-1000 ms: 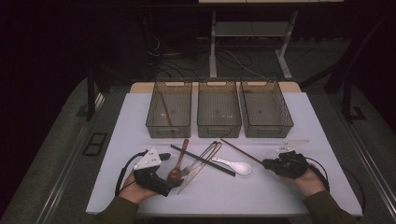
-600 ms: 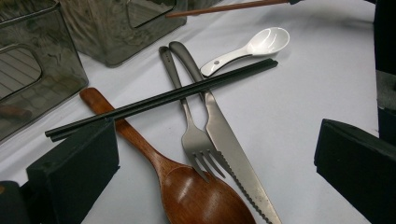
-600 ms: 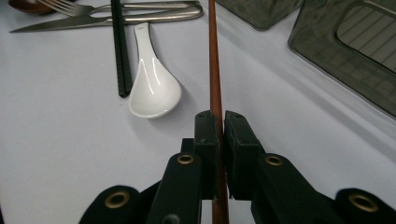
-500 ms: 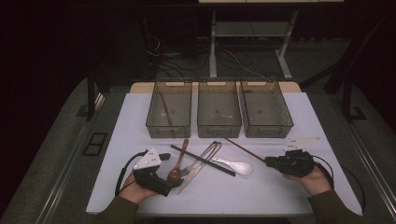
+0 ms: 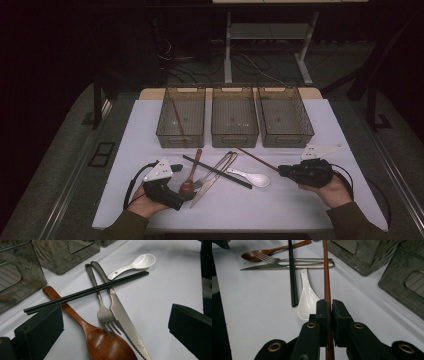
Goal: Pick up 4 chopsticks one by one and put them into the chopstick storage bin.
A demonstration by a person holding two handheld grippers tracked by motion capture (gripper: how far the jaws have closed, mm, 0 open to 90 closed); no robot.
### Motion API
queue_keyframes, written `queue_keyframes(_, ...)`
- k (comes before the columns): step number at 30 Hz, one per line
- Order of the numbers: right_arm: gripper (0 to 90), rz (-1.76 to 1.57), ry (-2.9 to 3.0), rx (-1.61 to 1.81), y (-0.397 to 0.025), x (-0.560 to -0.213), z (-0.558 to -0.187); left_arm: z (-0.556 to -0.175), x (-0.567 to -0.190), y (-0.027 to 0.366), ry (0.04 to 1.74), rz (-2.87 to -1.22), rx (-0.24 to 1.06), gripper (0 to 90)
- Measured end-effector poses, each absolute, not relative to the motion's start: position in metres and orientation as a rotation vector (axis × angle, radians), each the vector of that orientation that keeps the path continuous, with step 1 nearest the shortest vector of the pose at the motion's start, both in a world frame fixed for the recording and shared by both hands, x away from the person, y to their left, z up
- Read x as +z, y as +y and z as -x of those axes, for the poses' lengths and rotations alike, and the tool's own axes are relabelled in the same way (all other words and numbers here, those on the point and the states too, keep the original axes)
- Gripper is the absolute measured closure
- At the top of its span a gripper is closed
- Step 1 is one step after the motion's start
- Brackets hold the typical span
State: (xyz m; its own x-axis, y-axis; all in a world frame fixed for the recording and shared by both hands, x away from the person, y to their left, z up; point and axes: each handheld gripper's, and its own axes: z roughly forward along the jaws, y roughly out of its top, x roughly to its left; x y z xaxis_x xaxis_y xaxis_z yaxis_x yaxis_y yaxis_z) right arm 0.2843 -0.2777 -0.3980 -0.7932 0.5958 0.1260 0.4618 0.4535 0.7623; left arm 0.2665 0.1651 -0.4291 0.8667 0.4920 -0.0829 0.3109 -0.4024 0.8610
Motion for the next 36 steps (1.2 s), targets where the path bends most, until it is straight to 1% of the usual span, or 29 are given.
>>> queue_keyframes(18,84.2,-0.928,2.488,1.317,-0.264,-0.381,-0.297,-0.267,-0.43,0.165,0.589,-2.029,0.223,0.0)
queue_keyframes(36,84.2,-0.918,2.459,1.316,-0.244,-0.374,-0.311,-0.268,-0.431,0.163,0.587,-2.033,0.22,0.0)
